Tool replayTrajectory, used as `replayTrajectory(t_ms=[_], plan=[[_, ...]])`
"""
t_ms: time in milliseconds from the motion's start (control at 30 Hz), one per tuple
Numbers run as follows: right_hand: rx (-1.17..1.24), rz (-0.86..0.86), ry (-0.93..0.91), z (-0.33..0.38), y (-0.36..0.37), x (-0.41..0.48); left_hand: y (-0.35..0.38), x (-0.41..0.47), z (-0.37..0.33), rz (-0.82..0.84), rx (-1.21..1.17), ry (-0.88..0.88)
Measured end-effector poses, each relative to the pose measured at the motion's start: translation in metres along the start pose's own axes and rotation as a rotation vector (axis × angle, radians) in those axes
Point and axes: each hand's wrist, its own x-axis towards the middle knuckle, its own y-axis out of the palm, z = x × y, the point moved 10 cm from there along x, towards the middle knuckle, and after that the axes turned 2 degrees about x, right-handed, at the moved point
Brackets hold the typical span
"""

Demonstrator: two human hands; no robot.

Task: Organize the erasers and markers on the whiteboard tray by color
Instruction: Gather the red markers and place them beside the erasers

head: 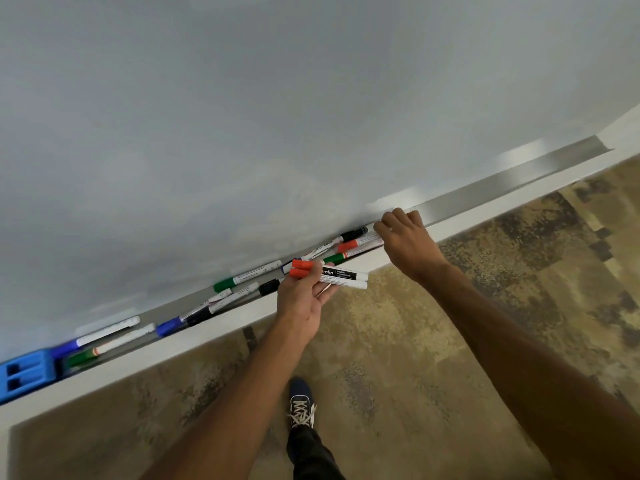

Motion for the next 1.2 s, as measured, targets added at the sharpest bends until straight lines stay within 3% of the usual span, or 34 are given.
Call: replayTrajectory(t_ms=[233, 400, 767, 900, 1000, 1200], plan=[[0.712, -0.098, 0.099, 0.051, -0.027, -0.02, -0.012, -0.017, -0.02, 0.05, 0.078, 0.06], [0.964, -0.051, 0.091, 0.096, -0.027, -0.02, -0.04, -0.037, -0.039, 0.037, 0.019, 0.098], [0.95, 0.083, -0.206, 0.239, -0.053, 0.003, -0.163, -0.069, -0.08, -0.178, -0.171, 0.206], [0.921, 0.055, -0.142, 0.277, -0.05, 0.017, -0.224, -0.085, -0.095, -0.314, -0.235, 0.231], [0.779, 0.032, -0.144, 0.315, -0.045, 0.033, -0.273, -0.101, -0.101, -0.421, -0.269, 0.234], [0.437, 0.063, -0.42, 0.418, -0.031, 0.057, -0.347, -0.126, -0.104, -0.506, -0.343, 0.234]])
